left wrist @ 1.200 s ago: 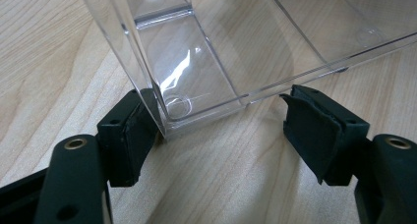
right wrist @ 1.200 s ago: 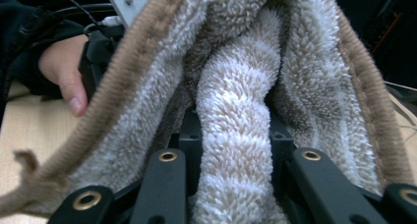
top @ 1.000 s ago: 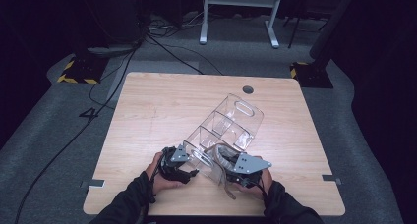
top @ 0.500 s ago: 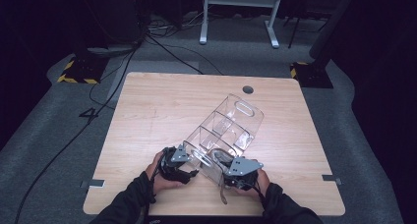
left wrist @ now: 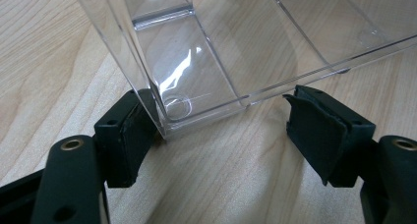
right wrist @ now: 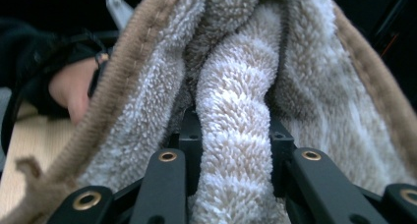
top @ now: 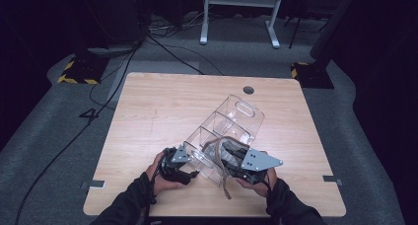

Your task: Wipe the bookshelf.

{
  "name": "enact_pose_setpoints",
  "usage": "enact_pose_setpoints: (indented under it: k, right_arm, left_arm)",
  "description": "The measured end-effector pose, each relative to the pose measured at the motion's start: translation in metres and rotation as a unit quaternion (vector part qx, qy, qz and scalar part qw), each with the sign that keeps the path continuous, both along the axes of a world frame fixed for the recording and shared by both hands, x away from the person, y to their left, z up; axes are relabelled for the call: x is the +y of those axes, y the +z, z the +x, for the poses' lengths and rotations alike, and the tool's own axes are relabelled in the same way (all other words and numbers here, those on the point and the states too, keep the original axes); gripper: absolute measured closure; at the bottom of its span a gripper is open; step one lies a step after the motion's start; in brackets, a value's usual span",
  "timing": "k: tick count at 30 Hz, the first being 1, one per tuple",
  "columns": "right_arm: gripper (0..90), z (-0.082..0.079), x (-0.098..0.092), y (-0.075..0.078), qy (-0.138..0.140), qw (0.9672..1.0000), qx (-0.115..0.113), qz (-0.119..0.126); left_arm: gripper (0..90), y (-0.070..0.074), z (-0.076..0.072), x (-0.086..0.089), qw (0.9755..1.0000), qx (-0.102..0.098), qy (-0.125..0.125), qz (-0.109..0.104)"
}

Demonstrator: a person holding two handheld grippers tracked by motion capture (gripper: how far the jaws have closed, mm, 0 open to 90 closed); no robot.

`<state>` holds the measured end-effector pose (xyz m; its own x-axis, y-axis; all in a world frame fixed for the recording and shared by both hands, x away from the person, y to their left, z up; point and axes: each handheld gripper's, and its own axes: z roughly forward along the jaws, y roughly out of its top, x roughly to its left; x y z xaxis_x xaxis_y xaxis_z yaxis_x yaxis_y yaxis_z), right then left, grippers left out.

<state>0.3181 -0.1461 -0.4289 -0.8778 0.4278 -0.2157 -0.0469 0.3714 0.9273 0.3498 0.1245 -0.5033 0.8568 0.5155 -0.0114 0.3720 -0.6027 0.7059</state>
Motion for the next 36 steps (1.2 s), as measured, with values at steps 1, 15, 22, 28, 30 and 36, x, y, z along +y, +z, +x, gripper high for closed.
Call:
enact_pose_setpoints:
  k: [1, 15, 22, 28, 30, 36]
  right_arm:
    - [69.7, 0.001, 0.001, -0.003, 0.0, 1.0, 0.003, -0.003]
    - [70.3, 0.003, 0.014, -0.068, -0.015, 0.9929, 0.097, -0.066]
    - [70.2, -0.005, 0.0, -0.01, -0.01, 0.9993, 0.03, 0.02]
    - [70.1, -0.002, -0.004, 0.003, -0.025, 0.999, 0.004, 0.036]
    - [70.1, -0.002, 0.0, -0.005, -0.023, 0.9996, -0.003, 0.015]
    - [70.1, 0.0, 0.011, -0.037, -0.017, 0.9986, 0.038, -0.033]
  left_arm:
    - [27.1, 0.0, 0.0, 0.0, 1.0, 0.0, 0.0, 0.0]
    - [25.2, 0.0, 0.0, 0.0, 1.0, -0.002, 0.0, 0.004]
    - [25.1, 0.0, 0.0, 0.0, 1.0, -0.001, 0.002, 0.002]
    - [25.1, 0.0, 0.0, 0.0, 1.0, -0.002, 0.0, 0.004]
    - [25.1, 0.0, 0.0, 0.0, 1.0, -0.001, 0.001, 0.002]
    - [25.1, 0.0, 0.0, 0.0, 1.0, -0.001, 0.001, 0.004]
